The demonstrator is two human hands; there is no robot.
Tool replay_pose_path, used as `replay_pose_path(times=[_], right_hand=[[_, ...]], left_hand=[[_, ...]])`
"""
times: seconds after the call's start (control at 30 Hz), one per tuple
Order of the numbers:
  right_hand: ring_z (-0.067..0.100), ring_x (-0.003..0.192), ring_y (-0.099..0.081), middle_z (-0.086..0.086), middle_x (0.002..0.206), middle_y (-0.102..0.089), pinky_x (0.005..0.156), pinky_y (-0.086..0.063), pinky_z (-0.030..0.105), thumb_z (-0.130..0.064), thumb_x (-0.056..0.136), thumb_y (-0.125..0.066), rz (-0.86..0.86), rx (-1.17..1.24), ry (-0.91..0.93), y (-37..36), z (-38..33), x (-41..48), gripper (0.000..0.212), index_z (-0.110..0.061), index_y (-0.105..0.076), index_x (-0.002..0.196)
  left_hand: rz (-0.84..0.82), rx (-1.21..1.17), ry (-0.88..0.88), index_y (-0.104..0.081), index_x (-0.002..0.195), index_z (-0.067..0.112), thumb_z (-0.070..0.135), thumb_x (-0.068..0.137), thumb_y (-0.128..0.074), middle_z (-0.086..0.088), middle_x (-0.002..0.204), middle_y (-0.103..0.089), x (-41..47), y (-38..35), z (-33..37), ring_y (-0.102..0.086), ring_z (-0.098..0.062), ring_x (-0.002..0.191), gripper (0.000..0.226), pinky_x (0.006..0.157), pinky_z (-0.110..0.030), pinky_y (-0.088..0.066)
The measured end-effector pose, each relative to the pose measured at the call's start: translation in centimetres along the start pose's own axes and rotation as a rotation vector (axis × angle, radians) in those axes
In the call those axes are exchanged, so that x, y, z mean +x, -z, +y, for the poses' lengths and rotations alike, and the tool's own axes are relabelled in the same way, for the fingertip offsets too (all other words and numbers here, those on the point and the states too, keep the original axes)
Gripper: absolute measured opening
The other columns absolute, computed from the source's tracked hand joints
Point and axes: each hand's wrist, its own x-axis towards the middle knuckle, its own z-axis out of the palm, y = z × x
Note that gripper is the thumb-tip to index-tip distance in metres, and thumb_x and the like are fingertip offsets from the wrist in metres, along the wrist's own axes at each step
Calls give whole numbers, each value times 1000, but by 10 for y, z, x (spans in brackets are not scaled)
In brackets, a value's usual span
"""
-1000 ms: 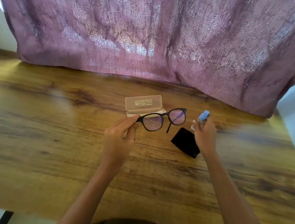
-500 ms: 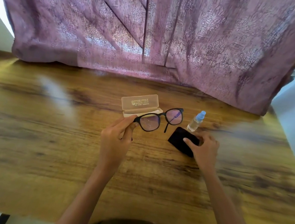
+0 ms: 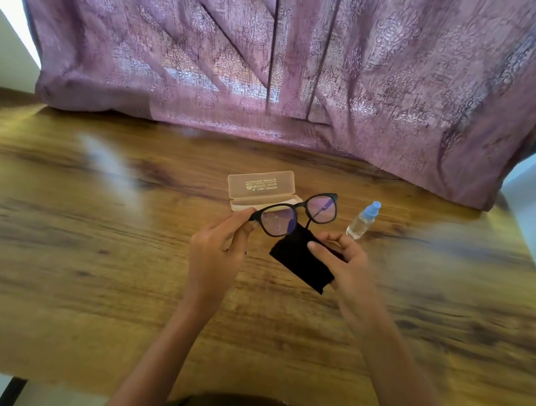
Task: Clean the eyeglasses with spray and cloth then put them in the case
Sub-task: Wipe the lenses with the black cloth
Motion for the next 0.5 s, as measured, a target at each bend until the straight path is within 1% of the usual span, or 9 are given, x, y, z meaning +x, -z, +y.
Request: replay_pose_path(times=[0.07,0.13,0.2,0.3,0.4,0.47,0.5], right_hand=[[21,94,-72,5,101,-75,69,-58,29,-15,80,-76,-21,124,-19,-9,-7,-7,19,-16,-67,97],[20,93,-72,8,101,-75,73,-60,30,-19,76,-78,-31,237,-46,-17,-15,-11,26,-12,-67,99],[19,91,-72,9,101,-75,72,-60,28,-21,73,-78,-42,308,-72,-22,-20,-13,32,-9,-66,101],[20,92,-72,11,104,-75,73,-60,29,-17,73,-77,-53,391,-111,-27,-22,-13,30,-10,-67,100],[21,93,-73,11,104,-75,72,-61,30,-12,71,-78,-43,443,-132,-27,-23,-14,27,-12,-68,96],[21,93,-73,12,104,-75,69,-61,29,-11,70,-78,-41,453,-129,-26,-23,-14,29,-12,-67,97],[21,93,-73,12,105,-75,68,-60,29,-11,70,-78,-40,452,-123,-26,-23,-14,30,-12,-67,98]], left_hand=[[-7,-8,-4,-71,110,2,-4,84,-67,3,102,-69,-1,-1,1,-64,-3,89,26,77,-6,-47],[-19,-9,3,-71,110,1,-3,84,-68,-2,104,-71,-3,-1,1,-66,-7,92,26,80,-8,-49],[-35,-13,4,-71,110,0,-3,84,-69,-6,103,-73,-3,-2,1,-67,-9,93,26,81,-8,-48],[-87,-33,-11,-71,108,-2,0,84,-70,-9,101,-74,-1,-2,1,-69,-14,89,25,78,-10,-50],[-149,-96,1,-71,108,-1,15,88,-66,-8,103,-74,1,0,1,-69,-13,93,26,81,-13,-50],[-181,-121,-4,-72,106,1,28,90,-62,-4,101,-73,2,2,2,-67,-7,90,32,77,-12,-49],[-193,-130,0,-71,105,2,31,91,-58,-1,99,-73,3,3,3,-65,-4,87,35,74,-11,-49]])
